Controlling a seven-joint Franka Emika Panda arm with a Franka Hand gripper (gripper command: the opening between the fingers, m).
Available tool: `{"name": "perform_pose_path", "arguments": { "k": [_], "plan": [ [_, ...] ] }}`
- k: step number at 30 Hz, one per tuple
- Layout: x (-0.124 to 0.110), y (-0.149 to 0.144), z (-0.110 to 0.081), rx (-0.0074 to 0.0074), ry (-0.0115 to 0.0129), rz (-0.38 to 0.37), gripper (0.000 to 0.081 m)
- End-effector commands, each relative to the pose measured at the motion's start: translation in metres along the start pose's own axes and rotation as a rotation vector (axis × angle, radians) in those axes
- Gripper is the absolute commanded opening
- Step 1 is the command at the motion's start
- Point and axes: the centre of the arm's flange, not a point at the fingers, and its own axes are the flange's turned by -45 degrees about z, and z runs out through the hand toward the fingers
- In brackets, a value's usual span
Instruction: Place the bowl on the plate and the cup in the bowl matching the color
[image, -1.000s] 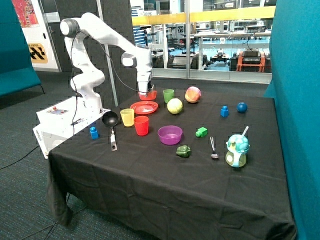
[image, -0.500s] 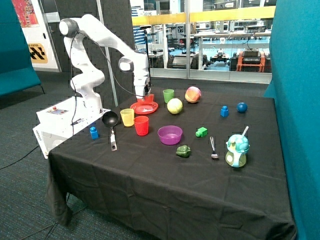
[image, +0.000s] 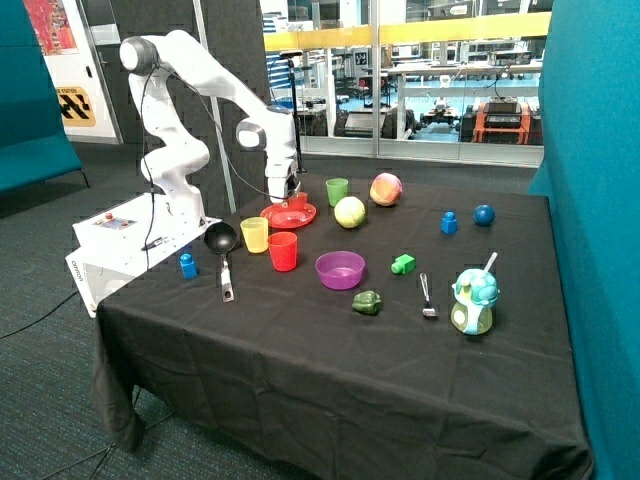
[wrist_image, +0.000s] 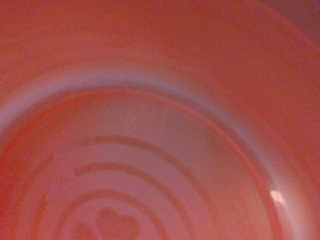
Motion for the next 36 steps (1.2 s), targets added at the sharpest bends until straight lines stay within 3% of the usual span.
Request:
{"name": "perform_pose_path", "arguments": {
  "k": [1,8,23,32,36],
  "plan": [
    [-0.0034,0.0026,0.0091,-0.0012,-0.0021,0.008,0.0000],
    [-0.0046,0.0031,0.0091,-0.0012,-0.0021,-0.001,0.0000],
    [-0.0046,0.0043,0.0064,-0.0012,-0.0021,-0.012,0.0499],
    [-0.0103,0.0025,0.0074,-0.0012,-0.0021,-0.024,0.0596],
    [-0.0125,0.0020,0.0078,-0.0012,-0.0021,-0.025,0.0560]
  ]
}}
